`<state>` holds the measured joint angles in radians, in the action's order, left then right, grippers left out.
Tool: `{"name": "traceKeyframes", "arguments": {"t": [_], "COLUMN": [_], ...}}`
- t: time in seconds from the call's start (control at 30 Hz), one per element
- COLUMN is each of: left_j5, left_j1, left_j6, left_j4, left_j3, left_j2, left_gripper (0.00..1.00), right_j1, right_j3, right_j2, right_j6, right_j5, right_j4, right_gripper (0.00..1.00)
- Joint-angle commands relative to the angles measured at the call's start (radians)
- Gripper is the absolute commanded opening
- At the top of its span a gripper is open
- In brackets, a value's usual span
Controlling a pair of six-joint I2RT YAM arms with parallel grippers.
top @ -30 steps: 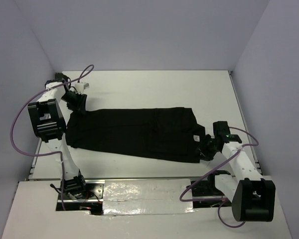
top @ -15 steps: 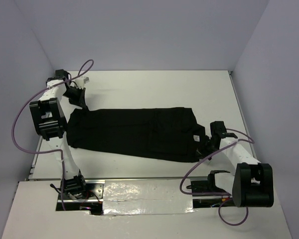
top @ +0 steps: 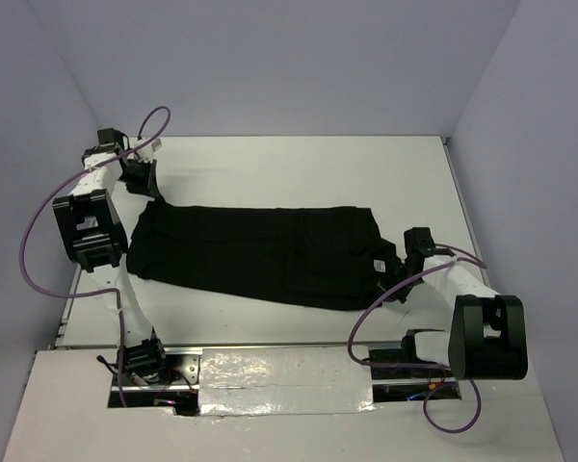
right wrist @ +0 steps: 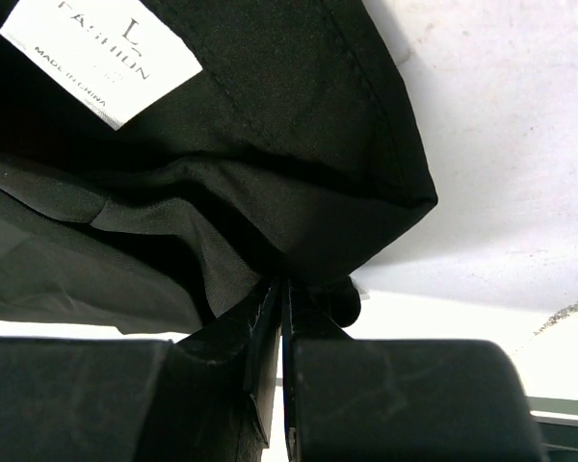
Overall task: Fold and stack the long sleeve shirts
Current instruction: Fold the shirt
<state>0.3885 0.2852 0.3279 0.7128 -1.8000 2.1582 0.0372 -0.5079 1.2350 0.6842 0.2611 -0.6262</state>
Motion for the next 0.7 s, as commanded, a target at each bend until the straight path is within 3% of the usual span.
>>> {"name": "traceKeyframes", "arguments": {"t": [0.0, 0.27, 0.47, 0.5, 0.67], "left_j5": [0.016, 0.032, 0.039, 0.071, 0.110], "left_j1": [0.025, 0.071, 0.072, 0.071, 0.077], "left_j6": [-0.052, -0.135, -0.109, -0.099, -0.082], "left_j4": [-0.079, -0.228, -0.197, -0.190, -0.066], "left_j3": [-0.001, 0.134, 0.120, 0.125, 0.045], "left_j2": [-0.004, -0.060, -0.027, -0.031, -0.047], "left_gripper": [0.00, 0.00, 0.13, 0.22, 0.52], "right_j1": [-0.005, -0.007, -0.007, -0.008, -0.007], "right_j3": [-0.015, -0.001, -0.004, -0.010, -0.075], "right_j2": [0.023, 0.037, 0.020, 0.017, -0.032], "right_j6": [-0.023, -0.028, -0.043, -0.048, -0.071], "right_j5": [-0.144, -0.146, -0.122, -0.128, -0.164], "right_j4": [0.082, 0.095, 0.115, 0.102, -0.002], "right_gripper": [0.10, 0.10, 0.11, 0.12, 0.34]}}
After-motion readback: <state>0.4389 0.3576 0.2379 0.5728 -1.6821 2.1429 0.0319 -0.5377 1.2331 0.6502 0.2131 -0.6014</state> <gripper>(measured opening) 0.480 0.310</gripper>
